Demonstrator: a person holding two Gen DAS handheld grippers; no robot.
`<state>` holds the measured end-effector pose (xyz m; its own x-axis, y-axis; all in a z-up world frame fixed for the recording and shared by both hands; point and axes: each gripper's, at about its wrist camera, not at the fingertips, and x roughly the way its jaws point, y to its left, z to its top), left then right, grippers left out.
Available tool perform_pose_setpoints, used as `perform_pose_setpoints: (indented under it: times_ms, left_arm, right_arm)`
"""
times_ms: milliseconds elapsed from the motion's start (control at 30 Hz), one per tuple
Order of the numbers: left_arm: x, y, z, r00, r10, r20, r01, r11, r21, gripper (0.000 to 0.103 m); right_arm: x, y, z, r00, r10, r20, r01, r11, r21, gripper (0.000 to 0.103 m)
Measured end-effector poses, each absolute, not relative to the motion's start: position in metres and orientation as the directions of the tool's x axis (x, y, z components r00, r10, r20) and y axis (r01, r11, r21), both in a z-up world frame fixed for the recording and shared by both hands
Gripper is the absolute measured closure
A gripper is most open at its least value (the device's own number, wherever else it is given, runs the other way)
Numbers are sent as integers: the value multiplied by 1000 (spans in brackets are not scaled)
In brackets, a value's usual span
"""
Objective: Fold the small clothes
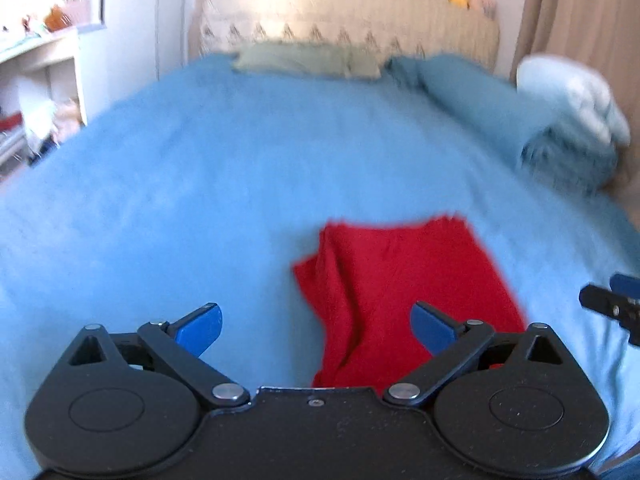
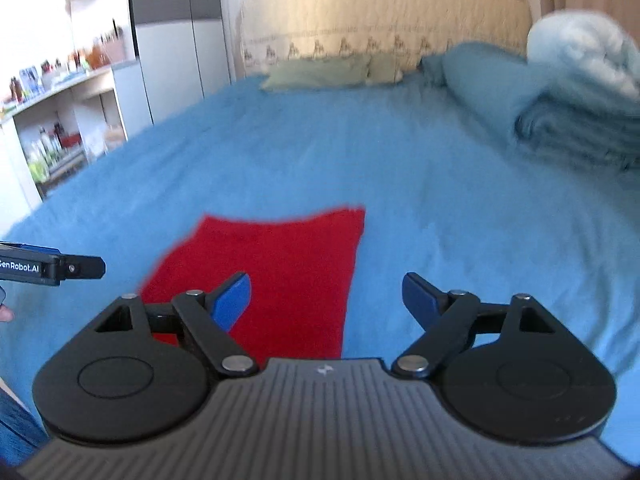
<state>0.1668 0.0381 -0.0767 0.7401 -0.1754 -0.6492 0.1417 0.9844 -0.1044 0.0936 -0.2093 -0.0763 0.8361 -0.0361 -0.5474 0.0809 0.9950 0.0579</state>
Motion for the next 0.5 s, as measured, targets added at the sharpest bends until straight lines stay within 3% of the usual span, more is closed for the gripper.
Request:
perform_pose_setpoints:
  times_ms: [200,367,500]
  left_arm:
    - [107,35,10,800,-85,-594,94,995,-17,0]
    - [58,27,30,785,0,-620,103,986,130,0]
    - [25,27,18,747,-3,-665,117,985,127,0]
  right_arm:
    - [37,-181,12,853,-175,-492,193,981,-14,0]
    - [6,-163,42,763,-242,-599,261,964,-57,0]
    - [-18,-150,41,721,-240,-650,263,963,-64,0]
